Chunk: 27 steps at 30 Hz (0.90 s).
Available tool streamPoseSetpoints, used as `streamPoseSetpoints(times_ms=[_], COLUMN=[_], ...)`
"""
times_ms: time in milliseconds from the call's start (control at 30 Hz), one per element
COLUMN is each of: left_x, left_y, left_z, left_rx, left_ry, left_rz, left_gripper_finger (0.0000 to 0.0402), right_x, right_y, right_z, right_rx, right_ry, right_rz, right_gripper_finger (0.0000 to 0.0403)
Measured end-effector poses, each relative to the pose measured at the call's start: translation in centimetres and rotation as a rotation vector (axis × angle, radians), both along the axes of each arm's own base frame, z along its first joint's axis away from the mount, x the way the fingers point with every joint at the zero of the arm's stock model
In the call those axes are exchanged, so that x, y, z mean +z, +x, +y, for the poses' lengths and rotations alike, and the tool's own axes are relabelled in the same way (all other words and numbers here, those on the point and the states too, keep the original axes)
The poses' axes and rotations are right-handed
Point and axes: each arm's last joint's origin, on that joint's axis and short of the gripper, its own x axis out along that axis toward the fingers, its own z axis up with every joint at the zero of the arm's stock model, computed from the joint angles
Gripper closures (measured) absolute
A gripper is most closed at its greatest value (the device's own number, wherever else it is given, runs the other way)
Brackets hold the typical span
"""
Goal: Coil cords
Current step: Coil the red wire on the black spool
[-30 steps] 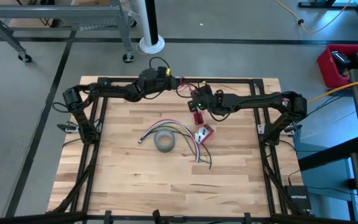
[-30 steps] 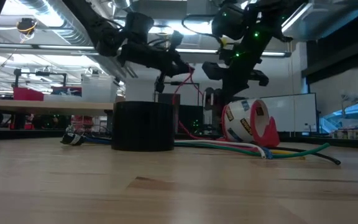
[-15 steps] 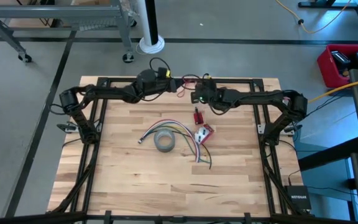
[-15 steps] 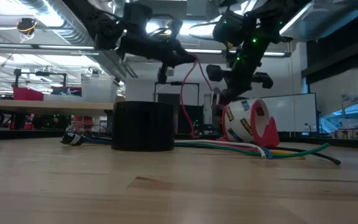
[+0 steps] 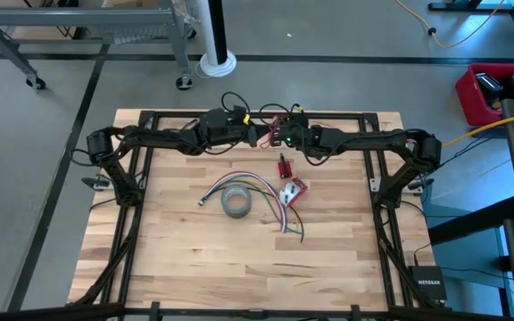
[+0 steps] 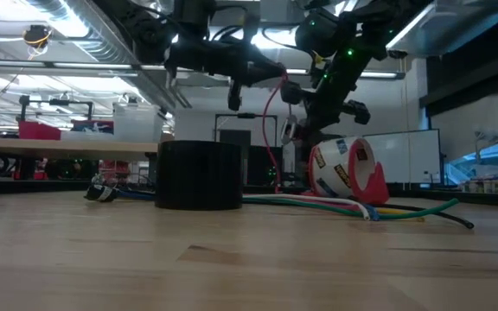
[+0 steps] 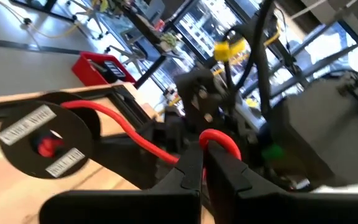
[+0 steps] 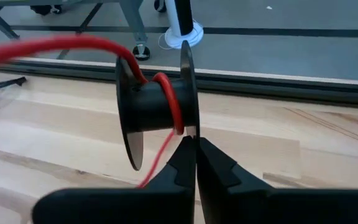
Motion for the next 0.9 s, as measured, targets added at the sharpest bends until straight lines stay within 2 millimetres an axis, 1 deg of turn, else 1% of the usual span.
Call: streamPoseSetpoints(times_ms=[267, 467, 533, 667, 800, 900], left_x=[0.0, 0.0, 0.2, 1.2, 2.3, 2.8], left_y=[0.5, 0.5, 0.2, -0.6, -1.6, -2.1], left_z=[-1.6, -1.5, -1.3, -1.2, -1.5, -2.0], left_rx=[-0.055, -0.052, -0.05, -0.055, -0.058, -0.073], left_ry=[0.023, 0.045, 0.044, 0.058, 0.107, 0.133], left_rz=[0.006, 0.015, 0.02, 0.042, 0.09, 0.126], left_gripper_finger=[0.0401, 0.0401, 0.0401, 0.0401, 0.0401, 0.0401], right_x=[0.0, 0.0, 0.2, 0.5, 1.0, 1.2], right_y=[0.0, -0.2, -0.3, -0.6, -0.7, -0.6], right_z=[0.0, 0.1, 0.1, 0.2, 0.2, 0.2], right_rx=[-0.003, -0.003, -0.003, 0.0, 0.004, 0.004], right_ry=[0.002, 0.006, 0.007, 0.002, -0.007, -0.013], right_rz=[-0.005, 0.008, 0.013, 0.016, -0.002, -0.019], right_gripper_finger=[0.0398, 0.0398, 0.0398, 0.0398, 0.0398, 0.0398])
